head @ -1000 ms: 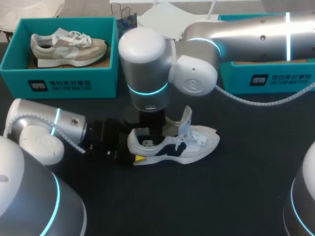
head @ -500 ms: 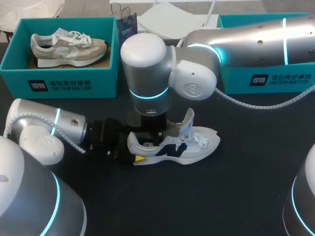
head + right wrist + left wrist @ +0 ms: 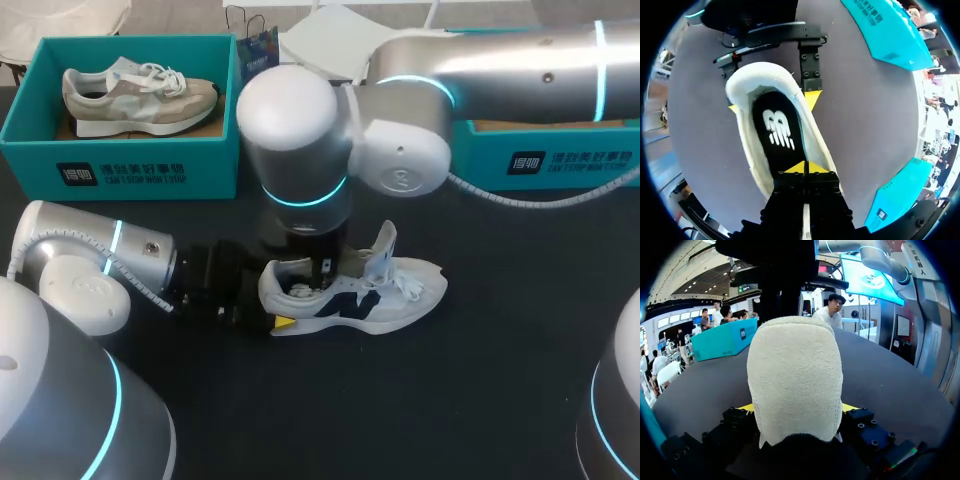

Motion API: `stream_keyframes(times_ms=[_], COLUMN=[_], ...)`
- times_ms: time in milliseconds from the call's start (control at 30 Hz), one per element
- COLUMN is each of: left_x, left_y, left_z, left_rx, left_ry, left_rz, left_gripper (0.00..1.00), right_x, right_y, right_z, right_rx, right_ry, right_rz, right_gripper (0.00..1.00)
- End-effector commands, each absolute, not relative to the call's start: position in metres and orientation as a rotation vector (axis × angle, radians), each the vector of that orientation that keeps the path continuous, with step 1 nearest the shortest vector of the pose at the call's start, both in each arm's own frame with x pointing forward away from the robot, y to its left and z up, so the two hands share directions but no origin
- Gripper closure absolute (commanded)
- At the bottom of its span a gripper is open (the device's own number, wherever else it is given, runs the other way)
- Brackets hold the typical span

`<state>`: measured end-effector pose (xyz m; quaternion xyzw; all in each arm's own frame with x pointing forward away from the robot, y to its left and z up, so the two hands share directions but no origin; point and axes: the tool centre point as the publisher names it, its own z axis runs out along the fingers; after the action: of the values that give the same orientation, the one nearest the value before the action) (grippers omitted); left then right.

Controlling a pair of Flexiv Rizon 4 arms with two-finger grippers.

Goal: Take the shoe out of the shoebox, open the shoe tongue, remove and reinsert the insole, then place the shoe into the shoebox

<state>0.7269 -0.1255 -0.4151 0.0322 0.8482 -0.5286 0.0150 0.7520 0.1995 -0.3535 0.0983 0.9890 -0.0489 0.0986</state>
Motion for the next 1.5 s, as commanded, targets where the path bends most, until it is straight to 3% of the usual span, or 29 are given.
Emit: stream_keyframes(times_ms=[33, 900, 933, 1033, 1200, 1500], left_x=[0.725, 0.725, 0.725, 0.725, 0.725, 0.725], left_y=[-0.126, -0.126, -0.126, -0.126, -0.126, -0.126], left_z=[-0.419, -0.419, -0.419, -0.419, -0.419, -0.419], left_rx=[0.102, 0.102, 0.102, 0.102, 0.102, 0.102], left_ry=[2.642, 2.642, 2.642, 2.642, 2.642, 2.642], left_rz=[-1.642, -1.642, -1.642, -1.642, -1.642, -1.642], left_gripper=[1.00, 1.00, 1.00, 1.00, 1.00, 1.00], right_x=[0.748, 0.746, 0.748, 0.751, 0.756, 0.757], right_y=[0.190, 0.211, 0.210, 0.209, 0.210, 0.223], right_z=[-0.340, -0.390, -0.390, -0.389, -0.387, -0.410], right_rx=[0.274, 0.275, 0.276, 0.280, 0.266, 0.222], right_ry=[2.913, 2.985, 2.982, 2.968, 2.959, 3.007], right_rz=[-0.126, -0.072, -0.077, -0.087, -0.076, -0.044], right_gripper=[1.00, 1.00, 0.79, 0.66, 0.58, 0.61])
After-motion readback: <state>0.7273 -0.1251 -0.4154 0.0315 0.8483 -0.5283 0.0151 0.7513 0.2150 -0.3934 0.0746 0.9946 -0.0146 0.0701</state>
